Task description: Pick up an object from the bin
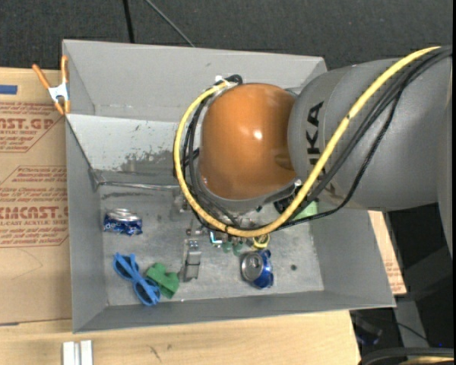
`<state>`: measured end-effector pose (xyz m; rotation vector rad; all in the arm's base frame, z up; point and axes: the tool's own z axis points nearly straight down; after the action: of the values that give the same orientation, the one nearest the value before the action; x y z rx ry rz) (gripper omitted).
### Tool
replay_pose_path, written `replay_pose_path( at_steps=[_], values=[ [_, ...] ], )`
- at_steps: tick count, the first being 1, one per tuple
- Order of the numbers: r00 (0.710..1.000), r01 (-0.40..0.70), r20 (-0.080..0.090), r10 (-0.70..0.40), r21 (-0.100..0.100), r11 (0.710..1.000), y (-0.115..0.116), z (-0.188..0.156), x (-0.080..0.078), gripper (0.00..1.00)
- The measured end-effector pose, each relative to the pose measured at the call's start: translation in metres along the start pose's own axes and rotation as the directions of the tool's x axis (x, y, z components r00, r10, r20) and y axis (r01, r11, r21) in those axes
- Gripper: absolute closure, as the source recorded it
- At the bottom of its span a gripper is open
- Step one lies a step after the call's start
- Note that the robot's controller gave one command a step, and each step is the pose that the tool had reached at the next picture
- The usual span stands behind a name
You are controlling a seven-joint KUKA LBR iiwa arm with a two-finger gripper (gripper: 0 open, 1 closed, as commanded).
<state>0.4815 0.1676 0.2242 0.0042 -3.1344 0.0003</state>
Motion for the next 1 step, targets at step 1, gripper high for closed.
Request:
replay_pose_path(
  at_steps=[1],
  values=[
    [0.992,-0.123,0.006,0.123,-0.002,0.992,0.0398,0.1581,-0.0004,0.0]
  ],
)
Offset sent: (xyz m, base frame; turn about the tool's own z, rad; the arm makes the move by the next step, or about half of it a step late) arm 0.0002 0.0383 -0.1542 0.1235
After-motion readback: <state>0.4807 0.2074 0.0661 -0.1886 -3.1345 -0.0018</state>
